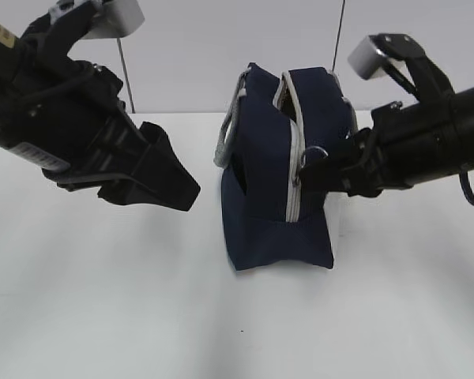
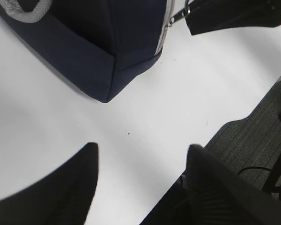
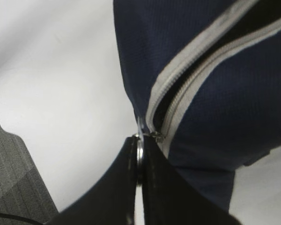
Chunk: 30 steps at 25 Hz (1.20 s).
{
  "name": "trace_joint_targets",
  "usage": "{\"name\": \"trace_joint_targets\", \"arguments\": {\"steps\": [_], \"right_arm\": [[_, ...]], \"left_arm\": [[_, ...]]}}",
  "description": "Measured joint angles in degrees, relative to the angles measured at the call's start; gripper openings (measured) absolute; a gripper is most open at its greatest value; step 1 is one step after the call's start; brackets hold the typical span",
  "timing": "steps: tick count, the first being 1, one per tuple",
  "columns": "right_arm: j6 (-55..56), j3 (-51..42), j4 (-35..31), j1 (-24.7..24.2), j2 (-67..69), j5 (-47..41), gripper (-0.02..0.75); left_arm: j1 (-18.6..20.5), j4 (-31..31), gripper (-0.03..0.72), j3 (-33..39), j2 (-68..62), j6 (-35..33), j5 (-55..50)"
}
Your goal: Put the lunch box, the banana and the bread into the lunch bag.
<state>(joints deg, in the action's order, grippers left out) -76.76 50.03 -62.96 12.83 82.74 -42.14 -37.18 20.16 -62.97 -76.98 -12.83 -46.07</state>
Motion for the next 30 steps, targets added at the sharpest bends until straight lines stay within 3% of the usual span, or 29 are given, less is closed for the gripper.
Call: {"name": "trace_joint_targets", "arguments": {"steps": [7,11,18,24,30], "right_arm": [[0.94,6.38,2.65,0.00,0.00,-0.53,-0.016],[1.05,8.31,2.99,0.00,0.00,0.75,-0.016],[1.16,9.18,1.79,0.00,0.00,2.83,-0.016],[1.16,9.18,1.56,0.00,0.00,2.61,-0.016],[1.16,9.18,1.56,0.00,0.00,2.00,-0.016]], "left_arm": [[0.00,0.19,0.417,0.04,0.00,-1.15,2.48],[0.00,4.10,0.416,1.51,0.00,-5.34,6.63],[0.00,19.86,0.416,6.07,-1.64,-21.88,15.64],[0.00,39.99,0.416,6.54,-6.16,-42.17,21.50],[0.00,47.92,0.447,6.54,-11.85,-51.01,23.48]]}}
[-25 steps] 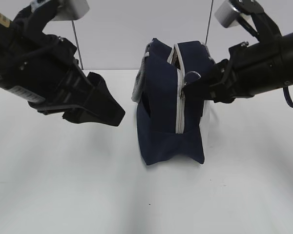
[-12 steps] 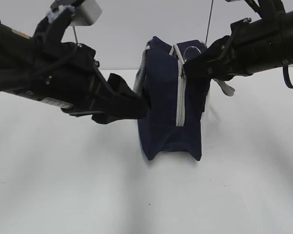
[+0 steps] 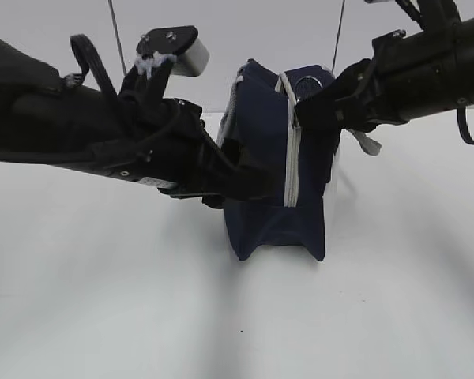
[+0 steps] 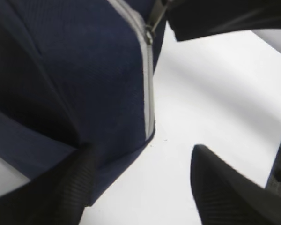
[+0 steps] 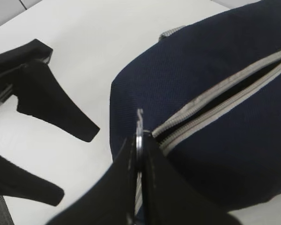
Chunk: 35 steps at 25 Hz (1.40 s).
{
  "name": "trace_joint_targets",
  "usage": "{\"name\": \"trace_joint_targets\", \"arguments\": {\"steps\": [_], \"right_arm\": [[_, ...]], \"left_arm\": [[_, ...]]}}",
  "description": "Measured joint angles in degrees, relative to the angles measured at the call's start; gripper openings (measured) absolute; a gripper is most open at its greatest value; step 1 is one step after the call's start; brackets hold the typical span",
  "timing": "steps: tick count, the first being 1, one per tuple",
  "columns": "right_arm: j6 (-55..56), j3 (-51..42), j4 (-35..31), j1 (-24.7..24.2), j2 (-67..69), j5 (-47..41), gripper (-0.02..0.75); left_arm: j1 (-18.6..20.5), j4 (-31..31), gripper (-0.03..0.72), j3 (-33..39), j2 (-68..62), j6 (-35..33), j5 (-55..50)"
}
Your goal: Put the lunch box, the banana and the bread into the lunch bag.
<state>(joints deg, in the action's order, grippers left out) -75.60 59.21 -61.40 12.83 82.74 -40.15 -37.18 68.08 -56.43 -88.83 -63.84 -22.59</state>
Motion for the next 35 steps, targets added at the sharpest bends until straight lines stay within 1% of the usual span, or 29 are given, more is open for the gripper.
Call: {"name": "trace_joint_targets", "arguments": {"steps": [8,16,19,25,26,28,33,34,35], "right_arm": [[0.00,0.00,-0.04,0.00,0.00,-0.09,-0.016],[0.00,0.00,-0.04,0.00,0.00,-0.32,-0.016],[0.00,0.00,-0.04,0.00,0.00,-0.32,-0.016],[0.00,0.00,-0.13,0.00,0.00,-0.54,-0.016],[0.00,0.00,-0.13,0.00,0.00,-0.54,-0.016],[0.00,0.00,-0.13,0.00,0.00,-0.54,-0.016],[0.00,0.00,-0.13,0.00,0.00,-0.65,-0.016],[0.00,0.00,-0.13,0.00,0.00,-0.65,-0.016],[0.00,0.00,-0.13,0.00,0.00,-0.65,-0.016]], "left_arm": [[0.00,1.31,0.476,0.00,-1.18,-2.56,7.71],[0.00,1.65,0.473,-0.19,-2.83,-3.42,6.84],[0.00,1.65,0.474,-1.79,-4.38,-3.86,4.67],[0.06,1.65,0.462,-4.08,-6.27,-4.92,5.37],[0.06,1.65,0.446,-4.08,-6.45,-5.11,5.71],[0.06,1.72,0.386,-4.13,-6.94,-5.17,6.01],[0.06,3.59,0.108,-4.13,-7.61,-5.30,6.38],[0.06,4.03,0.058,-4.13,-7.68,-5.30,6.44],[0.06,4.38,0.031,-4.13,-7.74,-5.35,6.44]]}}
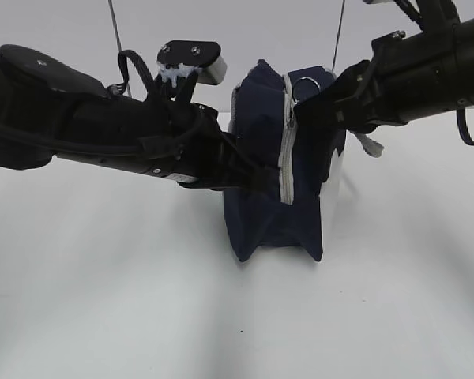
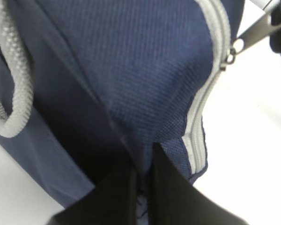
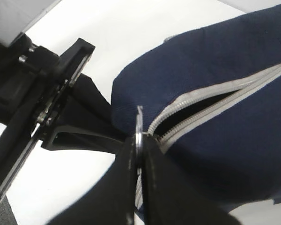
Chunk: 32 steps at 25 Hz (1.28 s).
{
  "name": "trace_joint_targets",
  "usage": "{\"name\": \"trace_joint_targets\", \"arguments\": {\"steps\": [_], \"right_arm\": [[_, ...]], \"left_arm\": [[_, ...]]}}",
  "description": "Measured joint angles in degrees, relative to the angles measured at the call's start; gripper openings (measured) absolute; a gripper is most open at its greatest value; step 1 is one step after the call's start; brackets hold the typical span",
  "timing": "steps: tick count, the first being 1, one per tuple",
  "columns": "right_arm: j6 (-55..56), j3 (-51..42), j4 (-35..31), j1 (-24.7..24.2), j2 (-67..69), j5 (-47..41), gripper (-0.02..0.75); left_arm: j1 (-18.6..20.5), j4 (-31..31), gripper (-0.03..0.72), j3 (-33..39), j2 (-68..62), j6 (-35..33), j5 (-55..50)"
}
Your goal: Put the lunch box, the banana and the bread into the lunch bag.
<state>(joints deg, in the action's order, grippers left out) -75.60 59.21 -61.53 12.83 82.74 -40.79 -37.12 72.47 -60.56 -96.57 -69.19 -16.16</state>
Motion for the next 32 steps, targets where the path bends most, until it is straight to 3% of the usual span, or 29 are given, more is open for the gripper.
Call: {"name": "trace_joint_targets", "arguments": {"steps": [17,23,28,30,32], "right_arm": [[0.00,6.80,-0.06,-0.60,0.00,2.31,-0.016],[0.00,10.10,0.14,-5.13,4.62,-6.80,-0.016],[0.81,10.50,1.45,-6.86,6.40,-9.52,-0.015],[1.63,10.71,3.88,-7.39,6.40,-12.01,0.027],[3.79,10.85,7.18,-7.63,6.40,-14.73,0.130]], "left_arm": [[0.00,0.06,0.007,0.18,-1.65,-0.14,-5.92],[0.00,-0.91,0.007,0.49,-1.65,-0.14,-6.71],[0.00,-0.97,0.007,0.49,-1.65,-0.14,-6.71],[0.00,-1.02,0.007,0.49,-1.65,-0.14,-6.71],[0.00,-1.02,0.007,0.49,-1.65,-0.14,-6.71]]}}
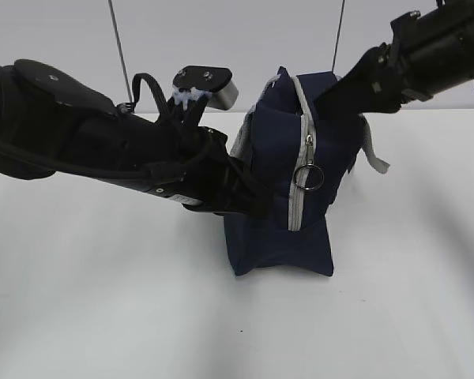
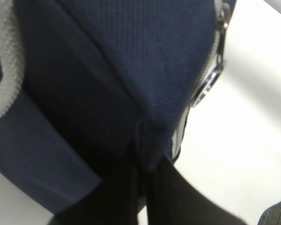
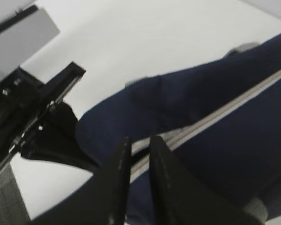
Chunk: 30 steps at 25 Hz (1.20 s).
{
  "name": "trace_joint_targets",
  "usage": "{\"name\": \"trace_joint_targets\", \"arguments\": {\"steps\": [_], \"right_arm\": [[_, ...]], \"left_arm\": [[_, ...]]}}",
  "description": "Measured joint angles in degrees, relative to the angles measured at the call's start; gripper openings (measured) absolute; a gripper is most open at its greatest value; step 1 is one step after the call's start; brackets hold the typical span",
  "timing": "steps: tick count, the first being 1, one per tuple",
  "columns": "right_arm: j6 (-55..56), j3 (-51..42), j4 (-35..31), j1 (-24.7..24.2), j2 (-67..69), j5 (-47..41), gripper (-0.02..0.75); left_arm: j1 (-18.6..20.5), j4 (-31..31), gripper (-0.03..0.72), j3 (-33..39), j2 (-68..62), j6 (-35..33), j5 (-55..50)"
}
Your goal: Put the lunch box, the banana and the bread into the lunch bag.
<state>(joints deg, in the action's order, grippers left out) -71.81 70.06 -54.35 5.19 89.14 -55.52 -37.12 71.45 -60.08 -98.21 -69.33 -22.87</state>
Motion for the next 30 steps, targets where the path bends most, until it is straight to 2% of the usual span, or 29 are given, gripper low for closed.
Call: {"name": "trace_joint_targets", "arguments": {"steps": [3,4,6,9,14,19,24,30], "right_arm": [[2.05,-0.01,3.49,-0.10,0.00,-4.53,0.341],[2.05,-0.11,3.87,-0.10,0.00,-5.85,0.386],[1.41,-0.92,3.97,-0.10,0.00,-7.95,0.427],[-0.88,-3.91,3.97,-0.10,-0.10,-9.49,0.446],[-8.38,-11.39,1.56,-0.10,-0.97,-9.30,0.428],[-15.65,-15.94,0.63,-0.10,-1.20,-4.78,0.425],[-22.36,-16.83,-1.12,-0.10,-1.04,-0.18,0.425],[-27.24,-16.83,-4.49,-0.10,1.99,0.77,0.425]], "left_arm": [[0.00,0.00,0.007,0.00,0.00,0.00,0.00],[0.00,0.00,0.007,0.00,0.00,0.00,0.00],[0.00,0.00,0.007,0.00,0.00,0.00,0.00],[0.00,0.00,0.007,0.00,0.00,0.00,0.00],[0.00,-0.06,0.007,0.00,0.00,0.00,0.00],[0.00,-0.13,0.007,0.00,0.00,0.00,-0.06],[0.00,-0.18,0.007,0.04,0.00,0.00,-0.06],[0.00,-0.24,0.007,0.04,0.00,0.00,-0.12]]}}
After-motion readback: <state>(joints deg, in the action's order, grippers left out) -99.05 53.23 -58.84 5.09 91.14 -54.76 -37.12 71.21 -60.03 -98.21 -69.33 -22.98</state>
